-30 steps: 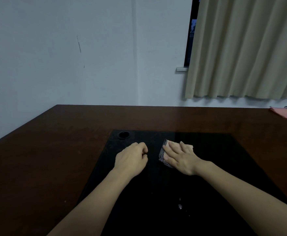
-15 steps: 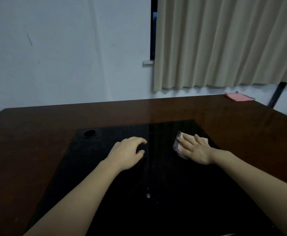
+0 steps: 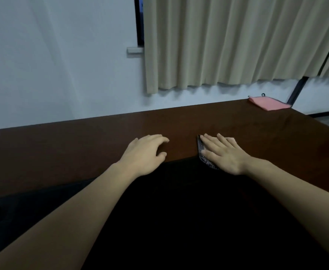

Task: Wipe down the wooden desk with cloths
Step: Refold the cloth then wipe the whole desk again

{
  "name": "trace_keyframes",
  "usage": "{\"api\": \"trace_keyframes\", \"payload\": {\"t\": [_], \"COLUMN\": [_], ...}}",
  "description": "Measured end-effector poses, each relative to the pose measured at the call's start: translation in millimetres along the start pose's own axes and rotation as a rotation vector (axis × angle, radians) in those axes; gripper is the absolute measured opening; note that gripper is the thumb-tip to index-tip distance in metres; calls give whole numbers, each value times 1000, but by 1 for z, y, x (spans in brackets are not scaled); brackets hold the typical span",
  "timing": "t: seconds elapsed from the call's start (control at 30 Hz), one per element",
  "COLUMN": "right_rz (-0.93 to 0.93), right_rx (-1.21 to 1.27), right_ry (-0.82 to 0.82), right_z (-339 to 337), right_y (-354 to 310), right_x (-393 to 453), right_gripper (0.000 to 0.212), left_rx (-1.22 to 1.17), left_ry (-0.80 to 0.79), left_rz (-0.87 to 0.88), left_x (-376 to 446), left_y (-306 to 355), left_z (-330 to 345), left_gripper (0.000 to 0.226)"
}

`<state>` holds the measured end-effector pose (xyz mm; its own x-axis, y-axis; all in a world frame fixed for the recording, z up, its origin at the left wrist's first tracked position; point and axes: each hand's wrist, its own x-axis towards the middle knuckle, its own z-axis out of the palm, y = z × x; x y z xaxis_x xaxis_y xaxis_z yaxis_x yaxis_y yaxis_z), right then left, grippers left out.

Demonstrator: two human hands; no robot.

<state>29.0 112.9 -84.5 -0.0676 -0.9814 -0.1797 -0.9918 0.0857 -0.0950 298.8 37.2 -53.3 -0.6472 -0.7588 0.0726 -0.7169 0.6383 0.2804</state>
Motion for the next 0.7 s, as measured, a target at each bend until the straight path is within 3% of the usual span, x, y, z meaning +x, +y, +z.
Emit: {"api": "trace_keyframes", "payload": {"t": [0.2, 0.33, 0.53, 0.7], "right_rz": [15, 21, 45, 9], "right_rx": [21, 24, 57, 7], "right_ry": [-37, -39, -36, -46], "right_z": [-20, -29, -46, -57], "right_y": [61, 104, 165, 212], "right_x": [20, 31, 71, 113], "right_gripper": [67, 85, 88, 73], "left_rx": [-99, -110, -56, 3], "left_ry": [-111, -163, -165, -155], "left_rz": [-27, -39, -116, -218], "left_x": [71, 108, 177, 223], "left_y": [23, 39, 54, 58], "left_z": [15, 24, 36, 52], "left_gripper": [49, 52, 54, 55]}}
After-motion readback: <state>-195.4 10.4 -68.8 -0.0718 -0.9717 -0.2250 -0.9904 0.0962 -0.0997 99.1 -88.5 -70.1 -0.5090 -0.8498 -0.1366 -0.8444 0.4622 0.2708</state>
